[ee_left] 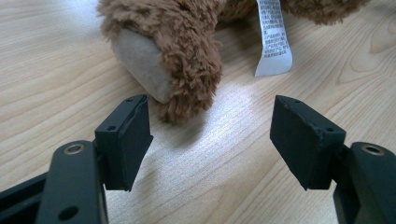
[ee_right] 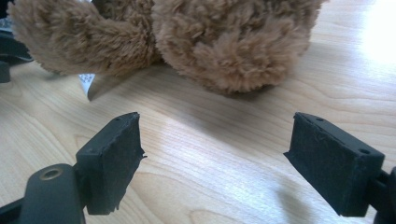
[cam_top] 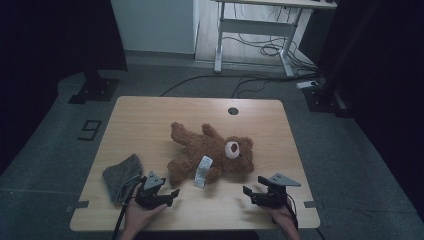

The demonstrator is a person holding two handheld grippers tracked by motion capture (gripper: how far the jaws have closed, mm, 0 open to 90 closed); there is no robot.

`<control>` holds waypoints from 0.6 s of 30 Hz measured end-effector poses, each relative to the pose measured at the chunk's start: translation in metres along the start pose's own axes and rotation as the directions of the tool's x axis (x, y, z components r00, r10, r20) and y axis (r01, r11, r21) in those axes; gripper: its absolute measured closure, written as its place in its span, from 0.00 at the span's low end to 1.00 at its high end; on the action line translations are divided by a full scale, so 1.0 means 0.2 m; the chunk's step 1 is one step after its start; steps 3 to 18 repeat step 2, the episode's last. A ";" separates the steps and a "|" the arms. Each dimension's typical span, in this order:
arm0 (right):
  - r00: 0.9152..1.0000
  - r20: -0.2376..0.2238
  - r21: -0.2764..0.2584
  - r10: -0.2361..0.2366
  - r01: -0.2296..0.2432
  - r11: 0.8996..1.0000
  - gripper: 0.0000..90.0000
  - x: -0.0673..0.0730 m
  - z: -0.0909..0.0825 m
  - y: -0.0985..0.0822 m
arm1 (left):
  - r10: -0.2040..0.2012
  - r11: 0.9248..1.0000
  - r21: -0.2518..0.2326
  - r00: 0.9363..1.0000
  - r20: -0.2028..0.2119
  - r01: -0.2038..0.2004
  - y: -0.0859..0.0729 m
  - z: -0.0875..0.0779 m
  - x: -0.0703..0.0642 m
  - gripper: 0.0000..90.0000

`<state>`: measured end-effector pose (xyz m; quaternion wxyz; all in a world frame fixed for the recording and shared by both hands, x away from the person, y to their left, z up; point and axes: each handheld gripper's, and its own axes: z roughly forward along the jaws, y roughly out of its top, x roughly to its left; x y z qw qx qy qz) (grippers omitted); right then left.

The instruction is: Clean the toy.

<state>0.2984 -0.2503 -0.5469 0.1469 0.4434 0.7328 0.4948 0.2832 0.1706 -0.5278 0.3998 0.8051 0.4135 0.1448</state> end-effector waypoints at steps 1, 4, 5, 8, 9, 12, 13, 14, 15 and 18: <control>1.000 0.003 0.000 0.001 -0.001 1.000 0.19 0.00 0.00 0.00 | 0.001 1.000 -0.002 1.000 -0.001 -0.001 0.00 0.00 0.00 0.32; 1.000 0.006 -0.004 0.003 -0.003 1.000 0.18 -0.01 0.00 0.00 | 0.001 1.000 -0.004 1.000 -0.002 -0.001 0.00 -0.01 0.00 0.32; 1.000 0.006 -0.004 0.003 -0.003 1.000 0.18 -0.01 0.00 0.00 | 0.001 1.000 -0.004 1.000 -0.002 -0.001 0.00 -0.01 0.00 0.32; 1.000 0.006 -0.004 0.003 -0.003 1.000 0.18 -0.01 0.00 0.00 | 0.001 1.000 -0.004 1.000 -0.002 -0.001 0.00 -0.01 0.00 0.32; 1.000 0.006 -0.004 0.003 -0.003 1.000 0.18 -0.01 0.00 0.00 | 0.001 1.000 -0.004 1.000 -0.002 -0.001 0.00 -0.01 0.00 0.32; 1.000 0.006 -0.004 0.003 -0.003 1.000 0.18 -0.01 0.00 0.00 | 0.001 1.000 -0.004 1.000 -0.002 -0.001 0.00 -0.01 0.00 0.32; 1.000 0.006 -0.004 0.003 -0.003 1.000 0.18 -0.01 0.00 0.00 | 0.001 1.000 -0.004 1.000 -0.002 -0.001 0.00 -0.01 0.00 0.32; 1.000 0.006 -0.004 0.003 -0.003 1.000 0.18 -0.01 0.00 0.00 | 0.001 1.000 -0.004 1.000 -0.002 -0.001 0.00 -0.01 0.00 0.32; 1.000 0.006 -0.004 0.003 -0.003 1.000 0.18 -0.01 0.00 0.00 | 0.001 1.000 -0.004 1.000 -0.002 -0.001 0.00 -0.01 0.00 0.32; 1.000 0.006 -0.004 0.003 -0.003 1.000 0.18 -0.01 0.00 0.00 | 0.001 1.000 -0.004 1.000 -0.002 -0.001 0.00 -0.01 0.00 0.32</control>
